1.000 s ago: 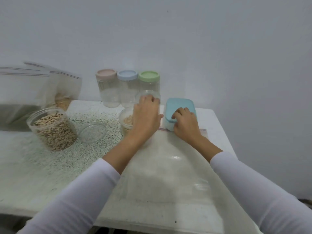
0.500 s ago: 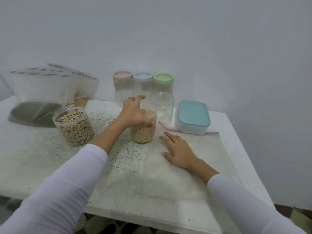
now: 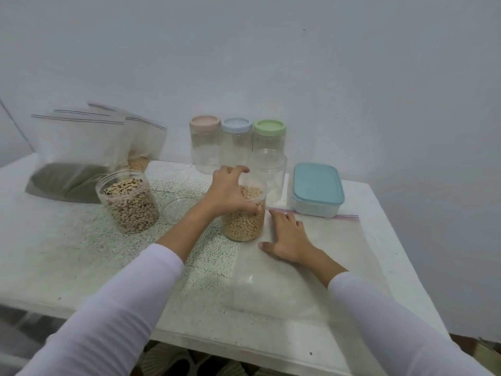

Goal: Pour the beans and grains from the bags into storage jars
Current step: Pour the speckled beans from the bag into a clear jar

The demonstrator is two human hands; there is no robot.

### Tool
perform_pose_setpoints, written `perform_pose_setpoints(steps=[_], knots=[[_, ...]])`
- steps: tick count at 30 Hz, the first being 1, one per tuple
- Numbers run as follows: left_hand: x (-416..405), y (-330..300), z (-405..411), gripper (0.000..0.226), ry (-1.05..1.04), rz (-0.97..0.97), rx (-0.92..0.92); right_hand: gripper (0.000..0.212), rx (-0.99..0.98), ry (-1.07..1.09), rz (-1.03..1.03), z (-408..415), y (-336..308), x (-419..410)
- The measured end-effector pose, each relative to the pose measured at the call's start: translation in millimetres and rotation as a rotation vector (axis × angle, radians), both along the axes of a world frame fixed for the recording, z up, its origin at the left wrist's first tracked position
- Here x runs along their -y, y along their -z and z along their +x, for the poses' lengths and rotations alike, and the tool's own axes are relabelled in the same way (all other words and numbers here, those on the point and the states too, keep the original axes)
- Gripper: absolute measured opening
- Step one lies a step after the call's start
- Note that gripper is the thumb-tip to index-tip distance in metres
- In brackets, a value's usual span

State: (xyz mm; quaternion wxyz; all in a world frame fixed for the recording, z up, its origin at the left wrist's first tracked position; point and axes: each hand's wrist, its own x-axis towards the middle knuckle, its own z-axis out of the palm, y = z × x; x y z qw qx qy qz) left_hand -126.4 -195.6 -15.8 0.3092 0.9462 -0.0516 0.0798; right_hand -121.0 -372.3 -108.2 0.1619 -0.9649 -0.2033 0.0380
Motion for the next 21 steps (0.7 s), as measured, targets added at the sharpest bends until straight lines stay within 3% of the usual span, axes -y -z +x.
perform_pose_setpoints(steps=[5,9,11,14,17,19,21], knots=[[2,14,-2,0.093,-0.013,0.017,-0.003,0.073,0.008,0.063,0.244,0,-8,4],[-1,12,-3,0.103,0.053,0.032,-0.079,0.055,0.263,0.172,0.541,6,-33,-8],[-7,6,-5,0.098,0.098,-0.018,-0.104,0.049,0.443,0.175,0.632,10,-55,-22],[-35,-10,-10,0.071,0.033,-0.095,0.050,0.044,0.705,0.060,0.648,14,-86,-51],[-86,-27,-16,0.047,-0.160,-0.138,0.271,0.037,0.827,-0.114,0.608,17,-106,-90],[-130,-35,-17,0.033,-0.297,-0.155,0.388,0.034,0.799,-0.225,0.558,19,-109,-121],[-171,-39,-15,0.025,-0.396,-0.164,0.431,0.031,0.617,-0.277,0.441,26,-104,-150]])
